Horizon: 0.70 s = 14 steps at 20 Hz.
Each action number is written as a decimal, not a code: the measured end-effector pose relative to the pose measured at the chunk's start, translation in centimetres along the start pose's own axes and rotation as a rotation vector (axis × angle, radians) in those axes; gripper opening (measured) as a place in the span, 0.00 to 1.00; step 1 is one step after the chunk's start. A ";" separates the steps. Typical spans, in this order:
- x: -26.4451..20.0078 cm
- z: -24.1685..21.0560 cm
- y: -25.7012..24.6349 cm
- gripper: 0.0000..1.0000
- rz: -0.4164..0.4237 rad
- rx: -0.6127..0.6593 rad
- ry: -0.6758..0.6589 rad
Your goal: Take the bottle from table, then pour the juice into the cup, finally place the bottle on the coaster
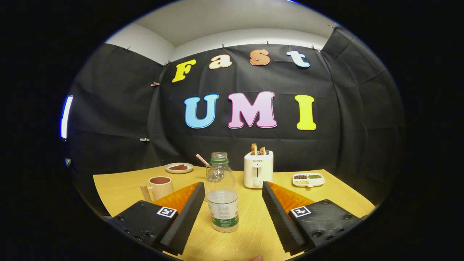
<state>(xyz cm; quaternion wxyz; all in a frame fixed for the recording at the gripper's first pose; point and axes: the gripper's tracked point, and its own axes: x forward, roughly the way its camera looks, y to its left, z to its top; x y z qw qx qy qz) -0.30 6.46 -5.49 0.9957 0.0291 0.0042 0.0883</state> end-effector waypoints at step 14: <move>4.9 -5.3 1.9 0.97 -0.022 -0.041 0.030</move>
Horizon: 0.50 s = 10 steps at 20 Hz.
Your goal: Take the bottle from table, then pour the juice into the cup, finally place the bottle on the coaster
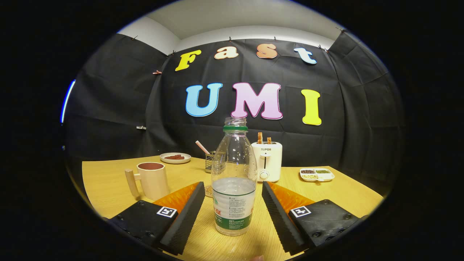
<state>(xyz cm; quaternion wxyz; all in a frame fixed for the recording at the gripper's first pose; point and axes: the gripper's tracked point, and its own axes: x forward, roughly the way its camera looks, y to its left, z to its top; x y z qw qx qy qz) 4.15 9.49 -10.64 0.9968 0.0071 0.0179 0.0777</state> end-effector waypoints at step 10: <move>1.3 -1.5 0.1 0.79 -0.004 0.062 0.036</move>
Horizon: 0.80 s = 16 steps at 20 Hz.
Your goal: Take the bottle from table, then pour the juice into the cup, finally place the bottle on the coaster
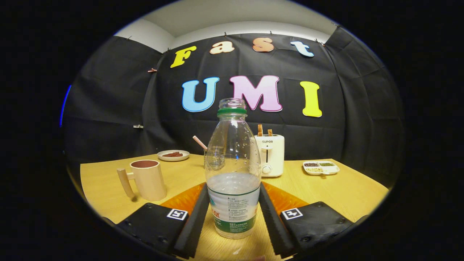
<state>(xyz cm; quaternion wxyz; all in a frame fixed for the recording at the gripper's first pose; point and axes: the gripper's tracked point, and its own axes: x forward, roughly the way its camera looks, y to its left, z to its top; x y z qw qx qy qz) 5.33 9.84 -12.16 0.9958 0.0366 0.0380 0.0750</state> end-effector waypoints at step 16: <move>1.3 2.6 -0.5 0.74 -0.025 -0.204 0.009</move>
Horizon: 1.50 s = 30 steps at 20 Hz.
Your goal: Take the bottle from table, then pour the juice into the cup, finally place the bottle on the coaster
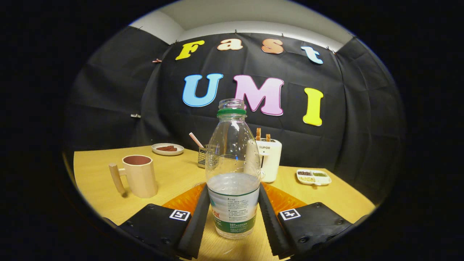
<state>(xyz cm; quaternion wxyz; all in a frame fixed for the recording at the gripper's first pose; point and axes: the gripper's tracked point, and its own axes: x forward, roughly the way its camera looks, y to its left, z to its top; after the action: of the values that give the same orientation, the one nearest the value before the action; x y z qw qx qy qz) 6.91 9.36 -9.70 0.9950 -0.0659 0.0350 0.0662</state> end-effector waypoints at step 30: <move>4.0 4.9 7.5 0.74 -0.017 -1.088 -0.054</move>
<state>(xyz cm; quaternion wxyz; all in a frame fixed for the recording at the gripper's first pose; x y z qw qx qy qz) 10.13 17.94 -6.14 0.8185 -0.5696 -0.0304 0.0685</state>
